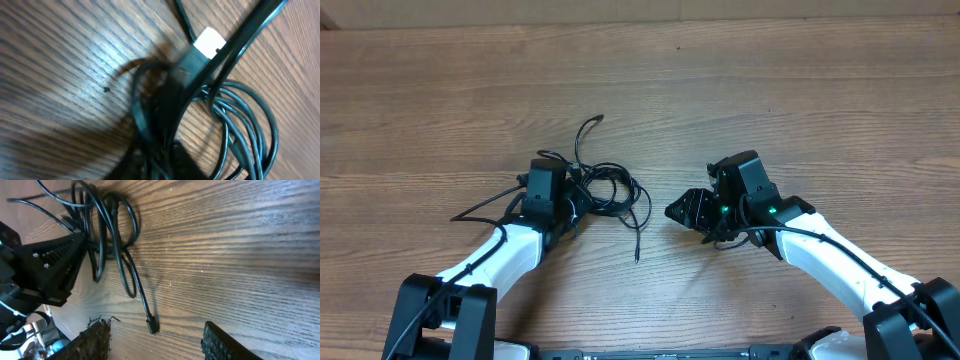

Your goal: Untangle cables

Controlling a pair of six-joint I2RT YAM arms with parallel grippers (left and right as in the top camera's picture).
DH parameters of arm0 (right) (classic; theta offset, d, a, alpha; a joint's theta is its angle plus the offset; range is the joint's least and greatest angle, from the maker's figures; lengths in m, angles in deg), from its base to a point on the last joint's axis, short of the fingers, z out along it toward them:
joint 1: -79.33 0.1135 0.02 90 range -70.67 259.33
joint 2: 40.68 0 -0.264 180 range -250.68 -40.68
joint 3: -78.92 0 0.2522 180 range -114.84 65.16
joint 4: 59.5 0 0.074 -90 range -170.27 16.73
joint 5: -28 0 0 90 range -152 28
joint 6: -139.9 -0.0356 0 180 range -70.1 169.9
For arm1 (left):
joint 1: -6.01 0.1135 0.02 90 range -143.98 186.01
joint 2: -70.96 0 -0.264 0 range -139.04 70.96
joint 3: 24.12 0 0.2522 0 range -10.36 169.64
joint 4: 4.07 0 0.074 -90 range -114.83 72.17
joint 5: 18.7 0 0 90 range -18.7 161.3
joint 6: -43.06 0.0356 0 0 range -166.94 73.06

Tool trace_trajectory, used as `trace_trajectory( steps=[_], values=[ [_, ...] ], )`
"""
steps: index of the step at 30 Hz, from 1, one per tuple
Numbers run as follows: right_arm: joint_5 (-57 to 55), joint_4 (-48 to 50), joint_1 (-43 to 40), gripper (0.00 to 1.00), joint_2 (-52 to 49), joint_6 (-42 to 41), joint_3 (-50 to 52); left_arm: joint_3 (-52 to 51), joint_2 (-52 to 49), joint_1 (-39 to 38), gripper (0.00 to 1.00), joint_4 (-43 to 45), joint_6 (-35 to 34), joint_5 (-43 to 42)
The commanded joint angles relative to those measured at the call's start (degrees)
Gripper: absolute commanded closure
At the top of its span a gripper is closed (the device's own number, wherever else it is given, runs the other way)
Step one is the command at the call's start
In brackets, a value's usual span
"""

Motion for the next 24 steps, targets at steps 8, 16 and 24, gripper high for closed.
trace_trajectory(
  steps=[8,16,24],
  values=[
    [6.45,-0.37,-0.31,0.42,0.04,-2.78,0.35,1.53,1.53,0.72,0.96,-0.96,5.11,-4.76],
    [14.53,4.13,-0.31,0.43,0.04,-2.73,0.35,10.86,12.11,2.36,0.96,-12.85,24.68,-20.79],
    [15.78,7.39,-0.31,0.44,0.04,-6.21,0.35,12.68,19.82,2.34,0.96,-19.12,24.59,-21.99]
  ],
)
